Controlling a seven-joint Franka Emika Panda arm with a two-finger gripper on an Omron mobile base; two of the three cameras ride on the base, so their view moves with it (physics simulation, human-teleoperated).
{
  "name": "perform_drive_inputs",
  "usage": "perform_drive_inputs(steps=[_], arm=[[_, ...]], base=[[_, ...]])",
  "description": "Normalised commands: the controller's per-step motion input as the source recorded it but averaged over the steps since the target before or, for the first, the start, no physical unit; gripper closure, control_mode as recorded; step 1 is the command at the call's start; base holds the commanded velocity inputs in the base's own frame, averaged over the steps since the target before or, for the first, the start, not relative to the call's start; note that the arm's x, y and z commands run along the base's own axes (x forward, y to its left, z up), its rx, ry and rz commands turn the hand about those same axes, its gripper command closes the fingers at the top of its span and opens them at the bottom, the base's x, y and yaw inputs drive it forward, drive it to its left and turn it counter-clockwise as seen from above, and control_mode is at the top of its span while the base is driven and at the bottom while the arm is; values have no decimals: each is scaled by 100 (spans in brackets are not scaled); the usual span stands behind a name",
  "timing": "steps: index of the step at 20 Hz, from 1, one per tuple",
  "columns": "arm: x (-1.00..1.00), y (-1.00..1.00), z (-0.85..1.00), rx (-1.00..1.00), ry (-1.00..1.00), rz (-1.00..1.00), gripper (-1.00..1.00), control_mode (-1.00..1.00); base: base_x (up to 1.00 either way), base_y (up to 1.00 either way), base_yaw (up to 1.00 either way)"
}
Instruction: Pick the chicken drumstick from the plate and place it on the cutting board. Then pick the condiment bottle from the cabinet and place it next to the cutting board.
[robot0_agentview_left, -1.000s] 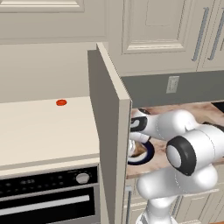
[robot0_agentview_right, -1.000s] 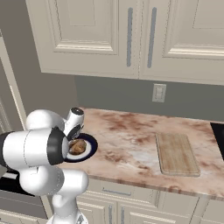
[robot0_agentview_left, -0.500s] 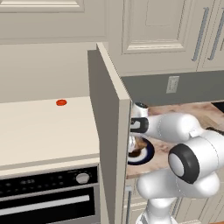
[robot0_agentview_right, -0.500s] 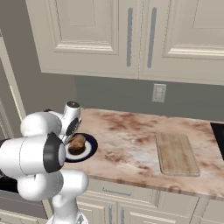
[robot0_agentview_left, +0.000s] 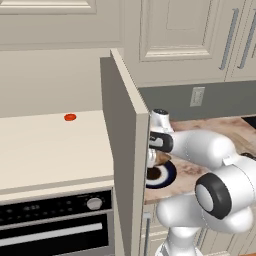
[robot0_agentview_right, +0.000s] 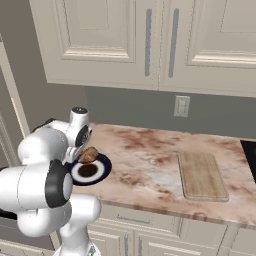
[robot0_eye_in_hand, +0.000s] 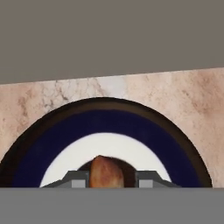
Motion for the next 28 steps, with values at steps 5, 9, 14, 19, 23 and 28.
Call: perform_drive_inputs(steps=[5,9,14,19,23,28], arm=[[0,-13,22,-1,1,0,100,-100],[0,-18,16,-2,0,0,100,-100],[0,-22,3,0,0,0,100,-100],[0,-26,0,0,0,0,100,-100],[0,-30,1,0,0,0,100,-100],[0,-31,4,0,0,0,100,-100]], base=[[0,0,0],[0,0,0],[0,0,0],[0,0,0],[0,0,0],[0,0,0]])
